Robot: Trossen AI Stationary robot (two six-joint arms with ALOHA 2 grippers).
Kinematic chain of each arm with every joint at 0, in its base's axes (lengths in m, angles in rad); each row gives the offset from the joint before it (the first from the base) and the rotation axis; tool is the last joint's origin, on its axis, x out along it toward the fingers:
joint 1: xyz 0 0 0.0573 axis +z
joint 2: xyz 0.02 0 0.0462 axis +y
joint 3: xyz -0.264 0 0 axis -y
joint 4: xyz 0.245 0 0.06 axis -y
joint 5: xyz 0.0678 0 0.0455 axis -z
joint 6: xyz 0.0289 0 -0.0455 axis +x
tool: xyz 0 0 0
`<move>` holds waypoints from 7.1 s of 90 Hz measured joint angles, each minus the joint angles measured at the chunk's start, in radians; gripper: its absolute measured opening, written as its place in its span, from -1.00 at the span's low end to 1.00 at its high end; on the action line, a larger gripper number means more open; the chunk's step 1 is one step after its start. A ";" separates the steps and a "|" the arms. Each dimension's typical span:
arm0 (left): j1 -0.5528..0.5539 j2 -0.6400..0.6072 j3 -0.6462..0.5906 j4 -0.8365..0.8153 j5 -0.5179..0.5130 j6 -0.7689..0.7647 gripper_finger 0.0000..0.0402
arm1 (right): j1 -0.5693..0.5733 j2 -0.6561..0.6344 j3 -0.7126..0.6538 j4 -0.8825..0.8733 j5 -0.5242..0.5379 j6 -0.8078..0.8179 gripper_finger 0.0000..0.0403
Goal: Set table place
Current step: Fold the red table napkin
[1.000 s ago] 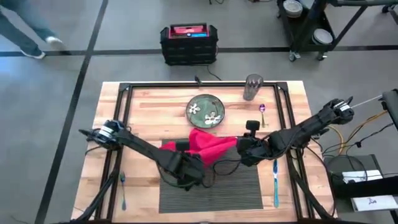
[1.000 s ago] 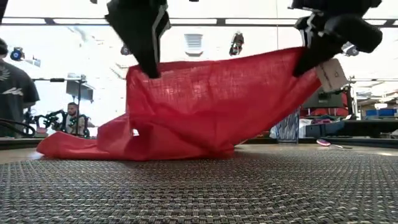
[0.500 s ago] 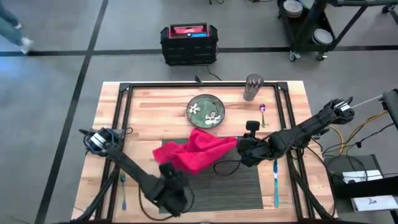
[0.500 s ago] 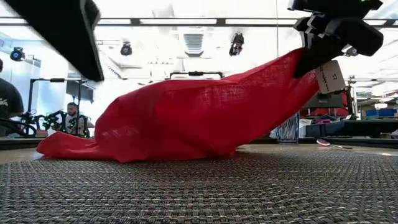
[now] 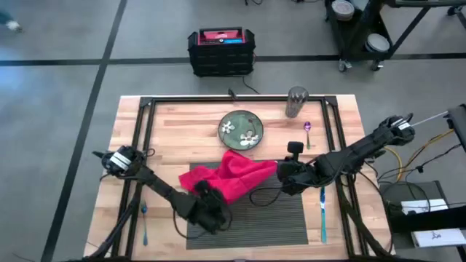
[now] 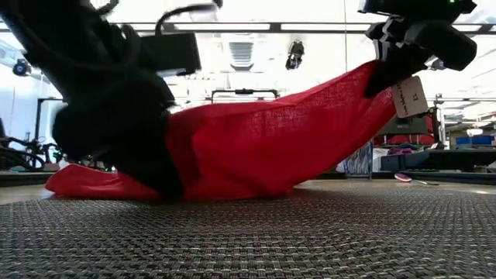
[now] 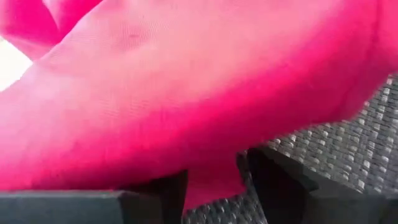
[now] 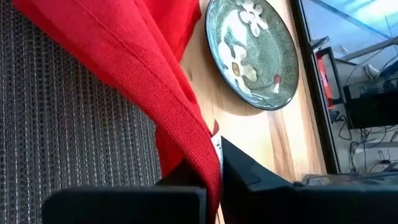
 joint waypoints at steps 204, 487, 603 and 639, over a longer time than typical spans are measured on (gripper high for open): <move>0.008 -0.676 0.686 -1.054 -0.509 0.402 -1.00 | -0.266 -0.135 0.799 -0.302 0.072 -0.450 -1.00; -0.306 -0.045 0.075 -0.067 0.488 -0.257 -0.38 | 0.466 0.388 0.164 0.372 -0.568 0.421 0.06; -0.335 -0.063 0.265 -0.356 0.370 -0.243 -1.00 | 0.542 0.312 0.285 0.137 -0.275 0.362 -0.99; -0.406 -0.057 0.259 -0.416 0.329 -0.402 -1.00 | 0.574 0.286 0.233 -0.087 -0.201 0.641 -1.00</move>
